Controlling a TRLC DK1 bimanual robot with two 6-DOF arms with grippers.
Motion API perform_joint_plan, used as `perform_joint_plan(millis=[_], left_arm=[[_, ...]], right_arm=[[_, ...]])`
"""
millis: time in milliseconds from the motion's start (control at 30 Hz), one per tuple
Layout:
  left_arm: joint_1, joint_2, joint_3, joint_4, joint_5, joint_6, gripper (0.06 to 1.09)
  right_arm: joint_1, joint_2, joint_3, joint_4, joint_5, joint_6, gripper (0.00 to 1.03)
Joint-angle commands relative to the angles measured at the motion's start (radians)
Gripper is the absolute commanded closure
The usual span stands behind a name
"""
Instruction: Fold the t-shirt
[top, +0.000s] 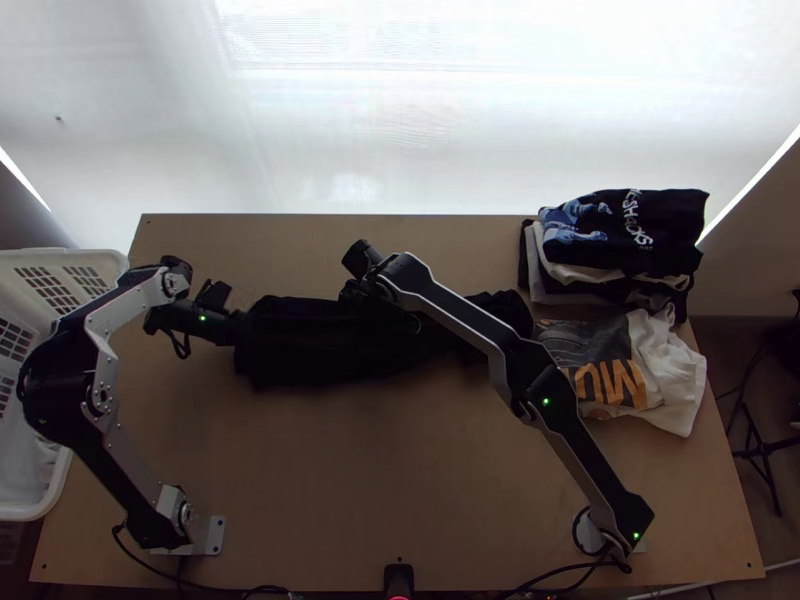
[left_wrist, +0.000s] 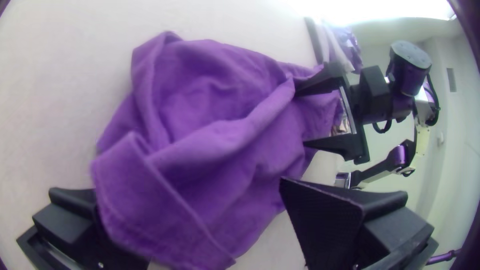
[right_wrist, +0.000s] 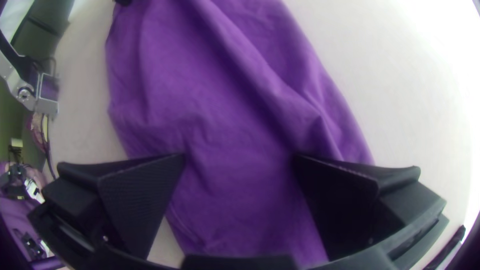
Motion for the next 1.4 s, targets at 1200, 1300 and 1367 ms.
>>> perform_joint_plan(millis=[1200, 1300, 1367], left_arm=[[0.269, -0.191, 0.293, -0.232, -0.395, 0.149, 1.05], [0.153, -0.211, 0.418, -0.307, -0.383, 0.097, 1.05], [0.071, -0.212, 0.474, -0.327, -0.380, 0.057, 1.05]], right_arm=[[-0.218, -0.480, -0.303, 0.085, -0.049, 0.103, 0.04], [-0.223, -0.515, -0.340, 0.092, -0.049, 0.104, 0.04], [-0.236, -0.543, -0.363, 0.094, -0.049, 0.104, 0.04]])
